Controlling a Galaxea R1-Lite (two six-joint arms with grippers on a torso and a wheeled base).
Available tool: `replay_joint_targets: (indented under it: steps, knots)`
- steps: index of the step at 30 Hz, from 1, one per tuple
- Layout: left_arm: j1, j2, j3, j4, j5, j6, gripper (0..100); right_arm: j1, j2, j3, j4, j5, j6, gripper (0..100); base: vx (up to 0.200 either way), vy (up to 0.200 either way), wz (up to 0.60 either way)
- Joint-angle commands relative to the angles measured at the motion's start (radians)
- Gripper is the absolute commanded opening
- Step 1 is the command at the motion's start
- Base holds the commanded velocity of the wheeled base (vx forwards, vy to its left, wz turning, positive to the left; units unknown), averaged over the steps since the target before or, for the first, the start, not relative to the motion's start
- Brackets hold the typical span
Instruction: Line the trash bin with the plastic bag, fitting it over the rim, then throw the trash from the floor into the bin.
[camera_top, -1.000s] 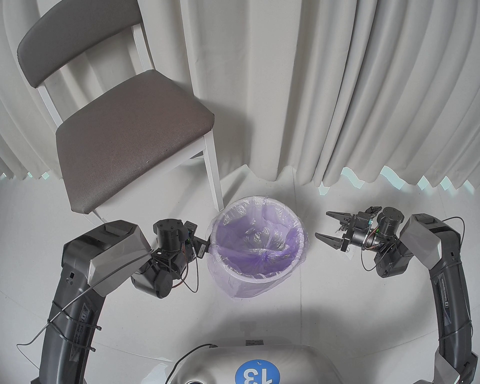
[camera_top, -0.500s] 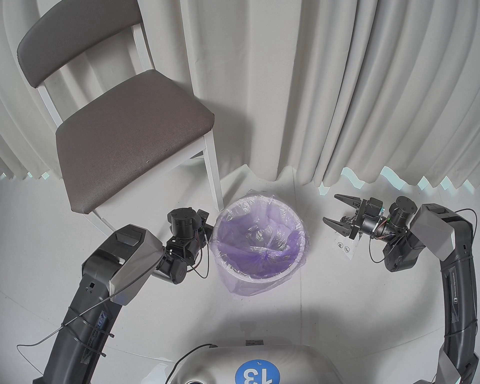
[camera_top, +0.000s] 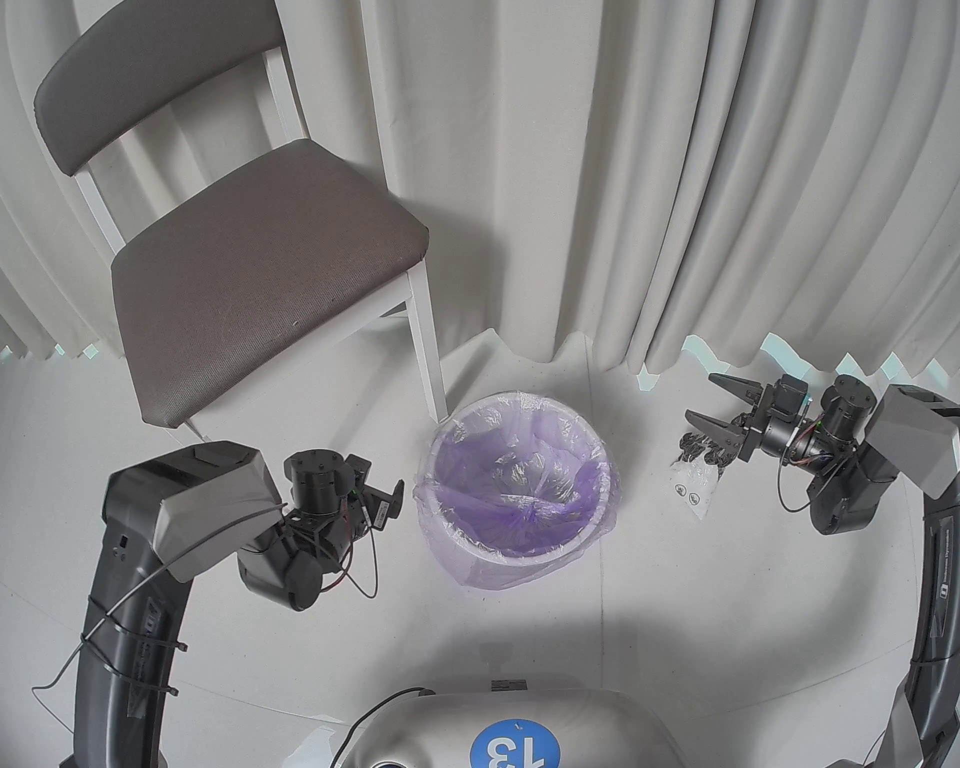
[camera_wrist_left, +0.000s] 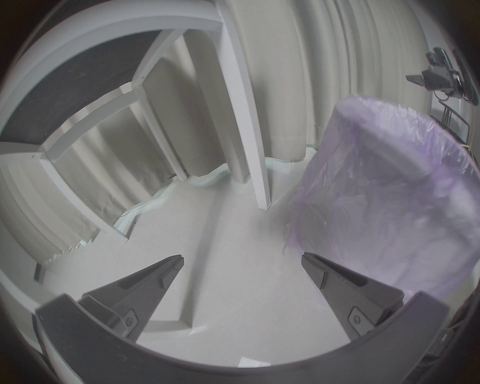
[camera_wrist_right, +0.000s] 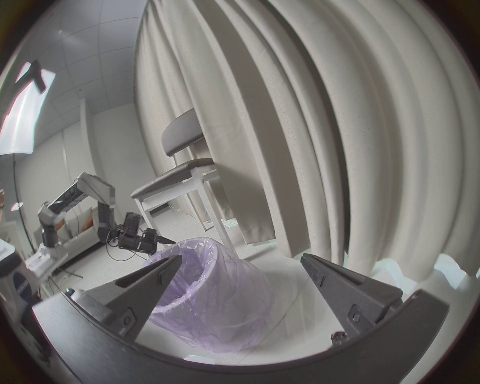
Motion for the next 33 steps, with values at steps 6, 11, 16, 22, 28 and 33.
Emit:
replay_joint_targets:
  steps: [6, 11, 16, 22, 28, 33]
  knots:
    - [-0.058, -0.427, 0.478, -0.153, -0.096, -0.129, 100, -0.16, -0.302, 0.315, 0.009, -0.049, 0.063, 100, 0.0, 0.0, 0.0]
    - [-0.102, -0.419, 0.525, -0.278, -0.09, -0.163, 100, -0.15, -0.339, 0.346, -0.031, -0.136, 0.029, 100, 0.0, 0.0, 0.0]
    - [-0.113, -0.41, 0.585, -0.361, -0.085, -0.166, 100, -0.116, -0.345, 0.335, -0.048, -0.312, -0.112, 100, 0.0, 0.0, 0.0]
    - [-0.127, -0.476, 0.656, -0.361, -0.084, -0.232, 100, -0.018, -0.367, 0.351, -0.052, -0.759, -0.235, 100, 0.0, 0.0, 0.0]
    - [-0.139, -0.522, 0.686, -0.361, -0.082, -0.266, 100, 0.005, -0.413, 0.415, -0.034, -0.874, -0.345, 100, 0.0, 0.0, 0.0]
    - [-0.155, -0.522, 0.688, -0.361, -0.081, -0.292, 100, 0.039, -0.426, 0.39, 0.158, -0.886, -0.471, 100, 0.0, 0.0, 0.0]
